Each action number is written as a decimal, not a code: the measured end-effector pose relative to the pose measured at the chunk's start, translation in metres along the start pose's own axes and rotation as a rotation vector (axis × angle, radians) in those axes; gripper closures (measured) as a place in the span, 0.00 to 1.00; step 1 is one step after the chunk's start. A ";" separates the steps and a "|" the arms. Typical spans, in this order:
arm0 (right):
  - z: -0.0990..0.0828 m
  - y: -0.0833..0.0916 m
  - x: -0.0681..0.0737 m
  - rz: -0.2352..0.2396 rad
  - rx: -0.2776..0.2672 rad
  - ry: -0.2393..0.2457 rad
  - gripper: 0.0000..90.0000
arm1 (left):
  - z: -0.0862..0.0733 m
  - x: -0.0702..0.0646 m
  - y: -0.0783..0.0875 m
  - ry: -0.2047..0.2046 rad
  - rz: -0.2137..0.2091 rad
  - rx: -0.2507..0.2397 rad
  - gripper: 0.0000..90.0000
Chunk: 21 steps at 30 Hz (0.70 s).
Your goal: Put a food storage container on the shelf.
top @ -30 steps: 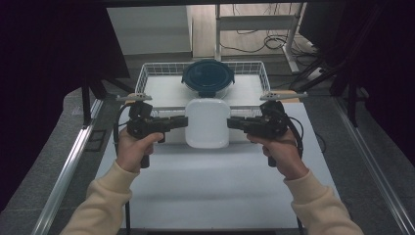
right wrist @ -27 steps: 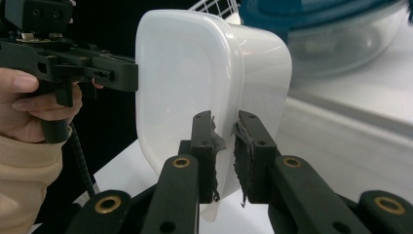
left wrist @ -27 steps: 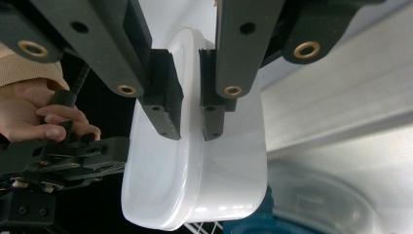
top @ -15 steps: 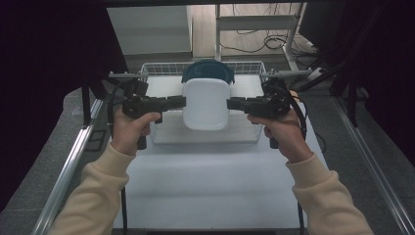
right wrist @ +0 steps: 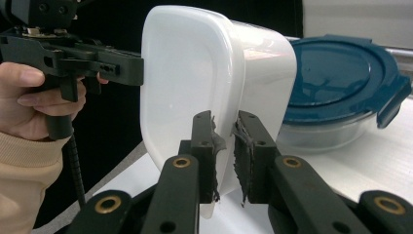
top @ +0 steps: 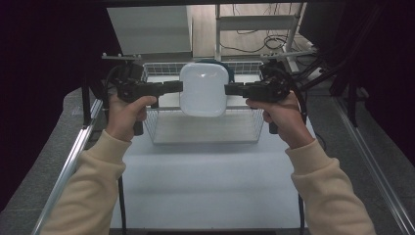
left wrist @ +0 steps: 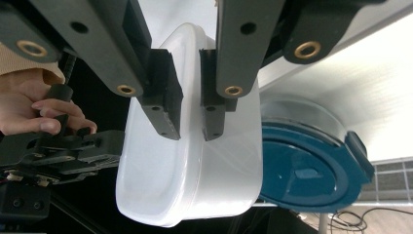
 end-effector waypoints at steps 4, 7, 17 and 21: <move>0.008 -0.002 -0.001 0.000 -0.001 0.000 0.87 | 0.007 0.004 0.000 0.004 -0.005 -0.006 0.88; 0.015 -0.004 -0.003 -0.006 0.006 0.003 0.87 | 0.013 0.007 -0.001 0.010 -0.001 -0.013 0.88; 0.037 -0.011 -0.011 -0.008 0.014 -0.010 0.87 | 0.029 0.017 -0.002 0.025 -0.007 -0.020 0.88; 0.045 -0.012 -0.013 -0.012 0.016 -0.008 0.87 | 0.037 0.020 -0.003 0.042 -0.012 -0.028 0.88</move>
Point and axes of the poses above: each handheld gripper's, and its own axes: y roughly backward along the jaws, z roughly out of its top, x roughly to its left, the point moved 3 cm from there along -y, roughly forward along the jaws, and after that the axes turned 7 degrees about -z, right-handed, at the moved point
